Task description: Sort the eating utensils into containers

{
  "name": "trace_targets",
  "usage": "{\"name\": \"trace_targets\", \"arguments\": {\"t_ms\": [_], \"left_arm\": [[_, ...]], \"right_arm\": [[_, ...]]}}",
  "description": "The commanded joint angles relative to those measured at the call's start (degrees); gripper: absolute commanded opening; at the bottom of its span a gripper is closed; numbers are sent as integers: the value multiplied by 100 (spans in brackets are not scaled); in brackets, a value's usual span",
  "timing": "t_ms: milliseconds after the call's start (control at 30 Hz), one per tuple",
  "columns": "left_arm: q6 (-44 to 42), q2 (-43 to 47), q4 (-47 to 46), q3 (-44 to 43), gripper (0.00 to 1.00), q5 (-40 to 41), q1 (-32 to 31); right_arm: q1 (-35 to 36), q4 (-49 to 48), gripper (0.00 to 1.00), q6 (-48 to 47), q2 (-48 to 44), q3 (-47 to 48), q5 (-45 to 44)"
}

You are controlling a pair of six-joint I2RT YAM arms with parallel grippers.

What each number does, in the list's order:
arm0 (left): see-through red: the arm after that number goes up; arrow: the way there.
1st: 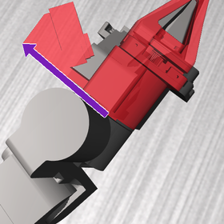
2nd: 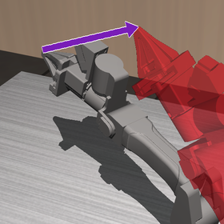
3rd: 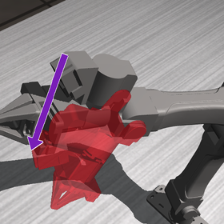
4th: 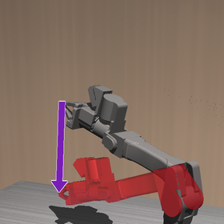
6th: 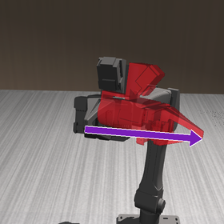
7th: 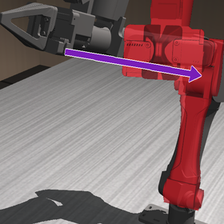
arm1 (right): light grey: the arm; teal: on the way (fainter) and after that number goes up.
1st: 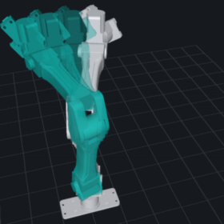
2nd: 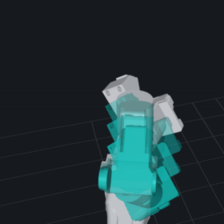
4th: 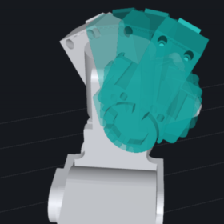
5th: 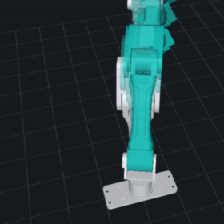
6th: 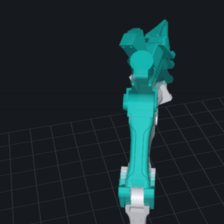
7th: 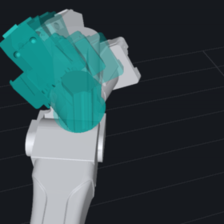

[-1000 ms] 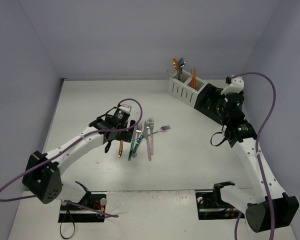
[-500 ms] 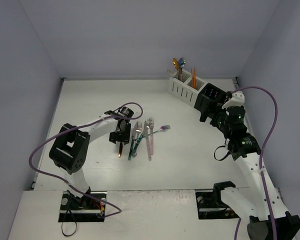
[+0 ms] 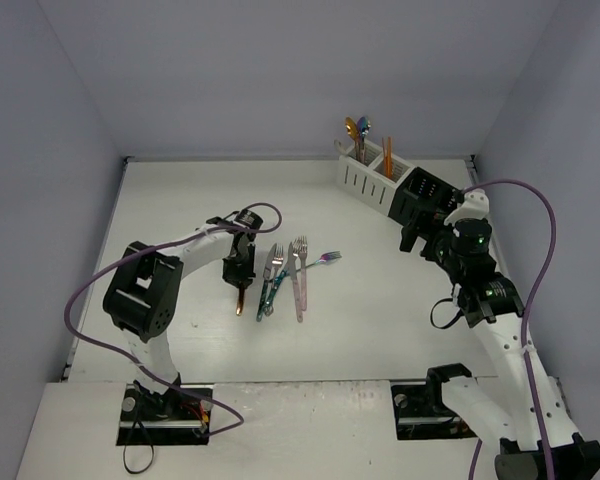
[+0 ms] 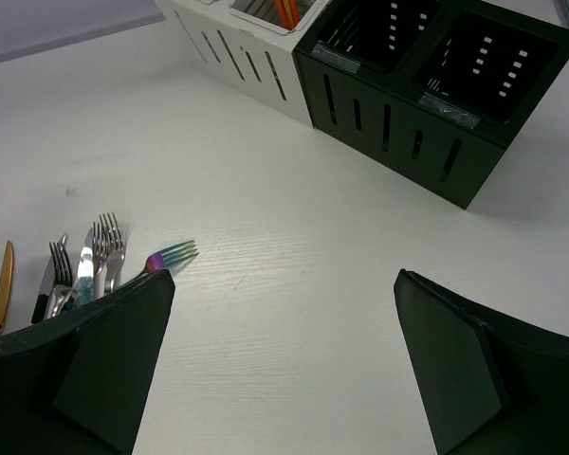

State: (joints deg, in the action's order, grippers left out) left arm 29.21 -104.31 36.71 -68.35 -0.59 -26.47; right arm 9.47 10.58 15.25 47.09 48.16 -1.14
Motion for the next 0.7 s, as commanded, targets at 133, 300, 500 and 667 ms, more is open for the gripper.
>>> {"name": "trace_targets", "arguments": {"t_ms": [133, 300, 500, 667], "left_arm": [[-25, -133, 30, 43, 0, 112, 168], [-301, 352, -81, -33, 0, 120, 160], [-548, 1167, -708, 198, 0, 59, 160], [-570, 1603, -1184, 465, 0, -215, 151]], "right_arm": [[28, -144, 100, 2, 144, 220, 689], [144, -150, 100, 170, 533, 402, 1508], [941, -153, 100, 316, 1139, 936, 1935], [1449, -222, 100, 569, 1746, 1220, 2018]]}}
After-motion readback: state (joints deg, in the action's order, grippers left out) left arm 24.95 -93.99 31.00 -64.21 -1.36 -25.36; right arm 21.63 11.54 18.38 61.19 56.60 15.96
